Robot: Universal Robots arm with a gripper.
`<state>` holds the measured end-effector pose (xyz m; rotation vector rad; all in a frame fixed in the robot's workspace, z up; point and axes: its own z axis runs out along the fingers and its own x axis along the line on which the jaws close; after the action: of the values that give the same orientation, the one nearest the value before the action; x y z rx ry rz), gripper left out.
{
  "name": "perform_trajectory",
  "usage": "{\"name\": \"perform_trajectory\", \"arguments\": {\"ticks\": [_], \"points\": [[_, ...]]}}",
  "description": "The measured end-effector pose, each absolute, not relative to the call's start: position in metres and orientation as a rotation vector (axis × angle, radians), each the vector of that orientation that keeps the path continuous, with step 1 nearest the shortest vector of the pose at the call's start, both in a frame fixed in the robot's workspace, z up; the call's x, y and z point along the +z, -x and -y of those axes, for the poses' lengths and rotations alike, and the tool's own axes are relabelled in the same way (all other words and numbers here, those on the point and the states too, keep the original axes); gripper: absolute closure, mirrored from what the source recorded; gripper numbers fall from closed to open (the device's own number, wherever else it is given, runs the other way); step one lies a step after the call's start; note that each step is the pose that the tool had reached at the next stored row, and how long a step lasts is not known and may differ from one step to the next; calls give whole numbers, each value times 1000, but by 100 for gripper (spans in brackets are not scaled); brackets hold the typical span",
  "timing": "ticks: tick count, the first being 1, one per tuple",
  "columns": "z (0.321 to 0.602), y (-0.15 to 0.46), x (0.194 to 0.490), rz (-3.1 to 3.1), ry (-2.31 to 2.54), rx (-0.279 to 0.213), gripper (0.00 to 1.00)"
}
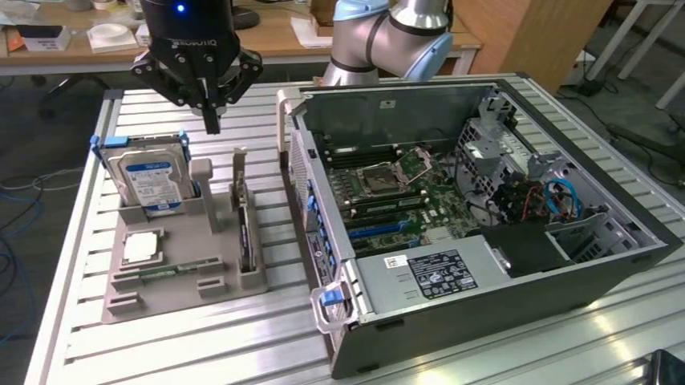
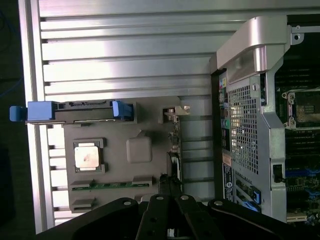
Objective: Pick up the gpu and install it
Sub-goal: 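Pick up the gpu and move the gpu toward the slot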
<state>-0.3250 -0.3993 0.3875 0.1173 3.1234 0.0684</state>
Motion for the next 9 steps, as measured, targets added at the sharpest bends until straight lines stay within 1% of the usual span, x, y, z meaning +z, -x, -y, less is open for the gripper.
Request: {"name": "perform_trajectory", "arguments": {"ticks": [2, 4, 6, 8, 9], "points": [[401, 325, 388, -3123, -117, 68, 89], [401, 325, 388, -3123, -118, 69, 77], [402, 325, 388, -3123, -117, 68, 77], [403, 325, 388, -3123, -117, 68, 65], [403, 325, 388, -3123, -117, 69, 65]]}}
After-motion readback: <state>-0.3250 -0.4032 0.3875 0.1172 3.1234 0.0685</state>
